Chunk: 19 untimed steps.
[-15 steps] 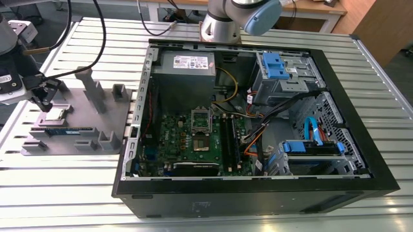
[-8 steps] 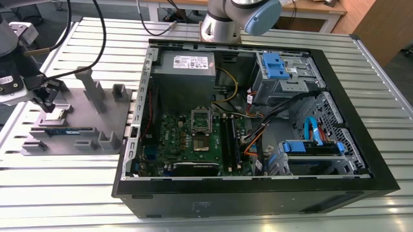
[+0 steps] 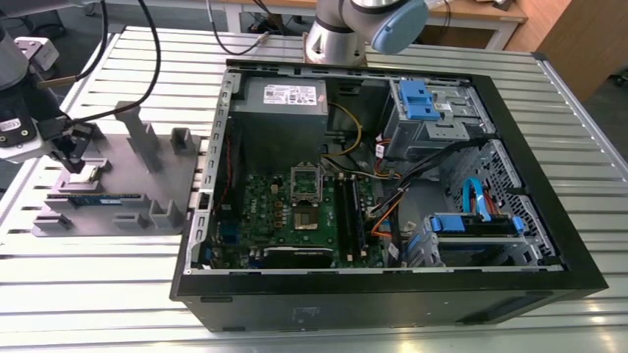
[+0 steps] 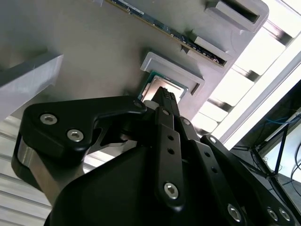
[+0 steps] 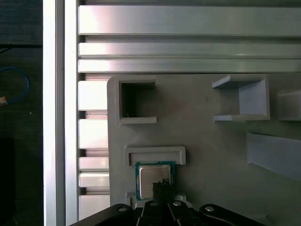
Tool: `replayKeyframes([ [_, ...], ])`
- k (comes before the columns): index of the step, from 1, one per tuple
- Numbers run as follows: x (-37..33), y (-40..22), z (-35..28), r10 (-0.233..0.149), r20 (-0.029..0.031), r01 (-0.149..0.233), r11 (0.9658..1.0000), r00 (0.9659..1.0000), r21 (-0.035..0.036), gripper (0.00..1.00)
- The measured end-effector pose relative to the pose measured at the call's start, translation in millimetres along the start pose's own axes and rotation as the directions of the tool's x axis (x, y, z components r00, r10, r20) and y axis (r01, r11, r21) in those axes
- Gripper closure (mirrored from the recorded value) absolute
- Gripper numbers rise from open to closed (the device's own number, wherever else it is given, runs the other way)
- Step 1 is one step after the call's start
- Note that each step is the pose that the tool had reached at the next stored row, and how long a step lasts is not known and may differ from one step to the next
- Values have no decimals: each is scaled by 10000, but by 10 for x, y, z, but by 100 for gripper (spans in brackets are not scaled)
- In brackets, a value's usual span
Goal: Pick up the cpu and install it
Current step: 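Pick up the cpu and move it towards the insertion slot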
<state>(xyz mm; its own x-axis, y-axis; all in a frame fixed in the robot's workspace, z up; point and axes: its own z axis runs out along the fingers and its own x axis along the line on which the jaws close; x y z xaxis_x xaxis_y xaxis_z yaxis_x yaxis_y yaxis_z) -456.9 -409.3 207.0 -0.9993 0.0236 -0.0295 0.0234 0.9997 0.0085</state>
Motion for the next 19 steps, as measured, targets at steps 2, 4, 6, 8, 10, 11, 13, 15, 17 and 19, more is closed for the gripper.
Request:
replayKeyframes([
  [2,6,0,15,-1,5,1,10000,10000,0,89],
  [4,12,1,33,0,10,0,10000,10000,0,89],
  [6,15,2,49,0,15,0,10000,10000,0,89],
  [8,15,3,51,-1,14,1,10000,10000,4,89],
  [10,15,3,51,0,13,0,10000,10000,7,89],
  [11,15,3,51,0,14,0,10000,10000,8,89],
  [13,15,3,52,0,14,0,10000,10000,9,89],
  [15,15,6,58,0,16,0,10000,10000,8,89],
  [17,16,12,66,1,14,-1,10000,10000,7,89],
  [19,17,15,78,-1,17,1,10000,10000,-5,89],
])
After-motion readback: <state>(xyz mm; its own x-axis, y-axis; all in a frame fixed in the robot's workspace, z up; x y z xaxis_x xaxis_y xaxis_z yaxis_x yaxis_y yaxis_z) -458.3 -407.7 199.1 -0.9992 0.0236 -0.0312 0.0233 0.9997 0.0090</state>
